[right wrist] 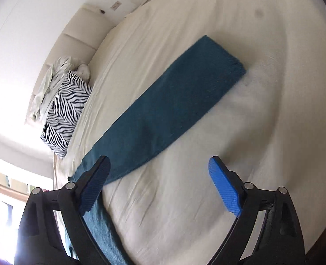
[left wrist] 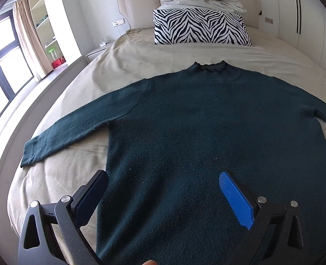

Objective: Fold small clothes
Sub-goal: 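Grasp the sweater sleeve cuff with the right gripper and fold it across the body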

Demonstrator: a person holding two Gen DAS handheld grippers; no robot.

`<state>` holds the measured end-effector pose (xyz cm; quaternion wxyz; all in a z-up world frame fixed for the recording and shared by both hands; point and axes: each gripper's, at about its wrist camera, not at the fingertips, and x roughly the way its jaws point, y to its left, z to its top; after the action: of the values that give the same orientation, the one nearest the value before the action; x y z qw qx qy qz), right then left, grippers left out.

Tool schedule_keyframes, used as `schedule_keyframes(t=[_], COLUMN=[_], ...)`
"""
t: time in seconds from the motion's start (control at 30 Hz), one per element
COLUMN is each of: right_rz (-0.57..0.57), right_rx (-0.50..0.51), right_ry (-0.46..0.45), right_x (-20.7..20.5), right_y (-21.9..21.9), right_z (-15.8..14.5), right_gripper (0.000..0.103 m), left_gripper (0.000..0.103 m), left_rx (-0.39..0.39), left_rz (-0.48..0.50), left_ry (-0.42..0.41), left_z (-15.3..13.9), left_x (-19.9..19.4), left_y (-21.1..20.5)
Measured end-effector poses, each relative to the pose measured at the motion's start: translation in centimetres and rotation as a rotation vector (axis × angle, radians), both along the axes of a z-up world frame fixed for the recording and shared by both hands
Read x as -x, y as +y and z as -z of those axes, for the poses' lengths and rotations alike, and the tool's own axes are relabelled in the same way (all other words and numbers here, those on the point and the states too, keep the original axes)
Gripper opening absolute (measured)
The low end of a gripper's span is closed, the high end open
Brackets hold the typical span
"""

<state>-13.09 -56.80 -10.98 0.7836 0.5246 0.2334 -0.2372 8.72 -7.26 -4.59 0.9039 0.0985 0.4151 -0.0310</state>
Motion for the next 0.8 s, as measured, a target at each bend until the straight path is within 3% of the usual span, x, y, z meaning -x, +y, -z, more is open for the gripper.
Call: schedule_keyframes(t=[0.1, 0.2, 0.27, 0.37, 0.43, 0.47, 0.53, 0.67, 0.8], right_rz=[0.044, 0.081, 0.102, 0.118, 0.120, 0.125, 0.125, 0.039, -0.158], right_rx=[-0.048, -0.054, -0.055, -0.040, -0.018, -0.011, 0.016, 0.157, 0.320], right_ry=[-0.039, -0.089, -0.093, -0.063, -0.022, -0.006, 0.013, 0.054, 0.074], right_x=[-0.3, -1.1, -2.1, -3.7, -4.8, -5.3, -7.1, -12.5, -21.6], right_y=[-3.9, -7.5, -9.6, -12.2, -13.2, -13.6, -13.3, -10.6, -4.1], right_z=[1.6, 2.3, 2.7, 3.3, 3.3, 3.2, 2.1, -2.2, -7.4], right_gripper=[0.081, 0.079, 0.071, 0.048, 0.025, 0.021, 0.010, 0.008, 0.007], left_gripper=[0.103, 0.103, 0.099, 0.084, 0.068, 0.062, 0.056, 0.056, 0.057], left_rx=[0.018, 0.166, 0.235, 0.303, 0.350, 0.369, 0.409, 0.479, 0.530], left_rz=[0.019, 0.048, 0.055, 0.071, 0.089, 0.093, 0.091, 0.071, 0.038], left_ry=[0.003, 0.070, 0.096, 0.156, 0.205, 0.226, 0.257, 0.266, 0.237], left_z=[0.0, 0.1, 0.4, 1.5, 2.4, 2.9, 3.6, 3.8, 3.3], left_x=[-1.2, -2.7, -3.7, -5.1, -5.9, -6.3, -6.9, -7.9, -8.7], left_y=[-1.4, -1.6, -1.7, -2.0, -2.0, -1.9, -1.5, 0.1, 2.1])
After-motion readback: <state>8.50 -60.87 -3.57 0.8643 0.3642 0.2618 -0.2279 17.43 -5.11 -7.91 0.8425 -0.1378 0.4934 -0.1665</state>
